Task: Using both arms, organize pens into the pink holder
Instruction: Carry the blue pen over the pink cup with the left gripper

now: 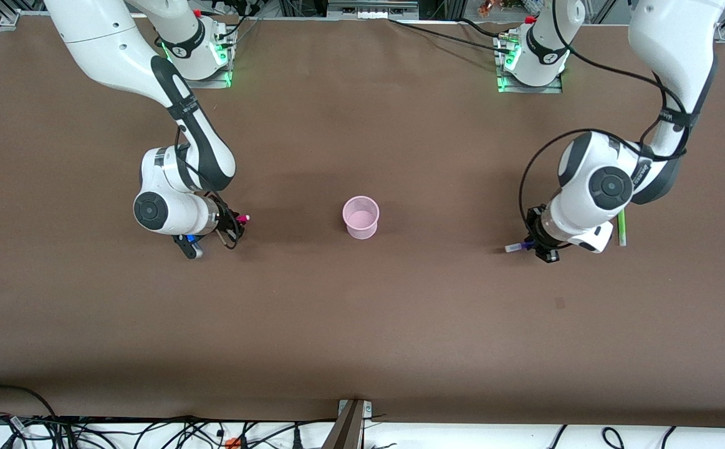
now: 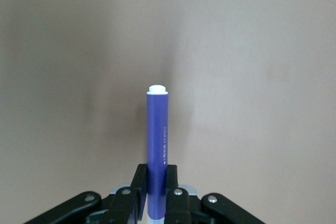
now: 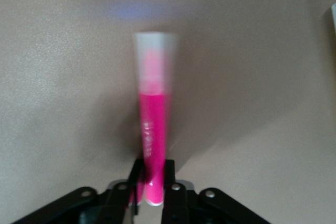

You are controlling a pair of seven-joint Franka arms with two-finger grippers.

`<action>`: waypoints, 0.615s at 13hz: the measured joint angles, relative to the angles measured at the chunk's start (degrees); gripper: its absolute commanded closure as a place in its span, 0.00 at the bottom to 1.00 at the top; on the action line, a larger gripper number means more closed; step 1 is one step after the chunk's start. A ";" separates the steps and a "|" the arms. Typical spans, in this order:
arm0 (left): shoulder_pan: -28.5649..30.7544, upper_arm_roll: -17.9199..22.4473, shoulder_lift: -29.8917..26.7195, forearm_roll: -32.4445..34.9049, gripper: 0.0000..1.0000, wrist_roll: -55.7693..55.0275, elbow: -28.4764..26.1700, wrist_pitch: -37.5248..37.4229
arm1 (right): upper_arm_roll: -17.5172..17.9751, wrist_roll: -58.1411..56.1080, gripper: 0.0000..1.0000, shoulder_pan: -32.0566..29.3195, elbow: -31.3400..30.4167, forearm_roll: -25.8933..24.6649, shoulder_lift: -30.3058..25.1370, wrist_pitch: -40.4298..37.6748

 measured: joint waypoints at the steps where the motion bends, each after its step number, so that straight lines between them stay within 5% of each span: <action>1: -2.17 -0.88 -0.48 0.00 1.00 -0.12 2.71 -3.88 | 0.00 -0.01 1.00 0.00 0.00 0.37 0.00 0.00; 5: -15.72 -2.06 -0.64 0.06 1.00 -1.81 9.25 -9.37 | 0.57 -0.15 1.00 0.13 1.40 1.14 -0.58 -2.99; 8: -25.69 -1.93 0.41 6.73 1.00 -6.86 11.98 -9.46 | 0.67 -2.28 1.00 0.11 7.88 5.63 -2.38 -15.36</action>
